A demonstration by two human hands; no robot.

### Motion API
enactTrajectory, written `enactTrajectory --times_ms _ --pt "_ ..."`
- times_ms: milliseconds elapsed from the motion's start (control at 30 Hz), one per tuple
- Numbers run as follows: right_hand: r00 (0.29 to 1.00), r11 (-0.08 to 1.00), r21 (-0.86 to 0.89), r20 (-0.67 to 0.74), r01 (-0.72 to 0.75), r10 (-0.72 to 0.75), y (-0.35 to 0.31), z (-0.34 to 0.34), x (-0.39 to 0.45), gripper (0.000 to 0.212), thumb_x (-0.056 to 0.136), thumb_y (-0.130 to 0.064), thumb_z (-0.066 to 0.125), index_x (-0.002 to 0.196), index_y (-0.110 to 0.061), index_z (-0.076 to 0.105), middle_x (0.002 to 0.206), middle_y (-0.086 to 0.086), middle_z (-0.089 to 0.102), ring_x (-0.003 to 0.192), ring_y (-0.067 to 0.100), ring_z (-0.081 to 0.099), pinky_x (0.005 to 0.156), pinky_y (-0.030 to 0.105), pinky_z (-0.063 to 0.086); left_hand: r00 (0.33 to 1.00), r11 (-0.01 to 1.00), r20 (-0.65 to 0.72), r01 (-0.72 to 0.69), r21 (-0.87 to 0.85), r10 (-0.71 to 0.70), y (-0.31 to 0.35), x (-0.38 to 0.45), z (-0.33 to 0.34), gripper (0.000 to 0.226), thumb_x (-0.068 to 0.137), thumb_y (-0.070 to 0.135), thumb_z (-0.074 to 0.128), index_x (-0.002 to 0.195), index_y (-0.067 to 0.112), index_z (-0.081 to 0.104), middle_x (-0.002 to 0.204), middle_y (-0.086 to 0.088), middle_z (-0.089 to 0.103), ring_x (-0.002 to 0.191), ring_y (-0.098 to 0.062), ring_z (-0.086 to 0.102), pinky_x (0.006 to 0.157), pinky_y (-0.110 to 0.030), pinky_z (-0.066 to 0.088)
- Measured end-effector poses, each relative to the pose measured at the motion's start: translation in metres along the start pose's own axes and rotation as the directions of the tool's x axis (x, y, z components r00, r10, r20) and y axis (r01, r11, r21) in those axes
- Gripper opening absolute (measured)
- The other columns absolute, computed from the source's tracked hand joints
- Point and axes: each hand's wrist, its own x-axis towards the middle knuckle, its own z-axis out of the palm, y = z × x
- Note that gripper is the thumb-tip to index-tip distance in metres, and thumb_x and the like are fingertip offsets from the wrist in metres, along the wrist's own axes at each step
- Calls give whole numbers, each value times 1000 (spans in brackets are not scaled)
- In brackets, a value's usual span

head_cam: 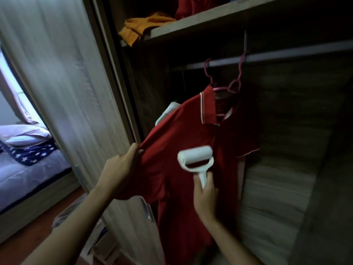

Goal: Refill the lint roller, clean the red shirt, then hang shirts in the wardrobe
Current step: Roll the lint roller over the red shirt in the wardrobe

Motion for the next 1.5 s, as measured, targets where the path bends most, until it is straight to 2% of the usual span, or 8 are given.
enactTrajectory --times_ms 233,467,833,967,1100,1333,1433,1500 --pt "990 990 109 -117 90 -78 -39 9 44 10 95 -20 57 93 -11 53 67 -13 53 62 -1 56 53 7 34 993 993 -25 -113 28 114 -6 1 12 54 77 19 41 127 29 23 53 -10 53 47 -39 58 46 -33 40" --pt "858 944 -265 419 -198 298 91 22 -42 30 94 -42 54 113 -19 56 91 1 69 86 21 68 69 29 44 991 993 -75 -109 49 112 -11 3 13 71 77 -5 65 130 24 28 61 -6 54 38 -28 54 41 -35 51" --pt "996 997 42 67 58 -61 36 5 12 18 95 -19 53 109 -22 41 62 -1 55 46 8 49 42 18 32 968 965 -77 -229 131 240 -17 10 12 84 77 81 21 144 32 11 69 -20 70 48 -40 63 43 -34 47" --pt "959 991 -107 281 75 -42 79 12 -18 23 93 -17 57 114 -9 50 89 6 62 74 18 58 59 18 31 941 914 -31 -317 254 336 -13 8 12 49 88 50 35 126 19 40 56 -15 62 37 -34 58 35 -33 46" --pt "828 946 -318 546 69 123 137 7 -60 25 91 -21 61 112 -10 54 102 7 61 93 27 60 71 23 33 990 942 50 -141 306 132 -6 10 21 27 84 6 58 97 9 34 55 -13 53 37 -31 52 38 -33 42" --pt "995 997 -38 86 63 -59 78 0 -22 27 94 -18 59 119 -7 55 81 -2 60 63 8 53 55 13 36 997 994 -76 28 109 -20 17 7 30 8 91 5 49 98 5 44 91 -19 51 62 -22 40 53 -36 35" --pt "983 992 -69 158 104 -92 74 6 -12 32 96 -28 54 125 -14 52 80 3 65 64 16 61 54 24 47 997 999 -65 -31 44 33 24 2 33 59 80 8 70 130 -1 39 119 -23 48 86 -25 52 77 -41 53" --pt "950 966 -231 310 114 -38 92 6 -17 35 96 -34 53 128 -22 51 95 6 69 81 23 67 65 32 49 997 996 -6 -77 50 77 22 0 35 105 68 19 82 147 1 17 149 -22 28 130 -38 39 107 -48 37"
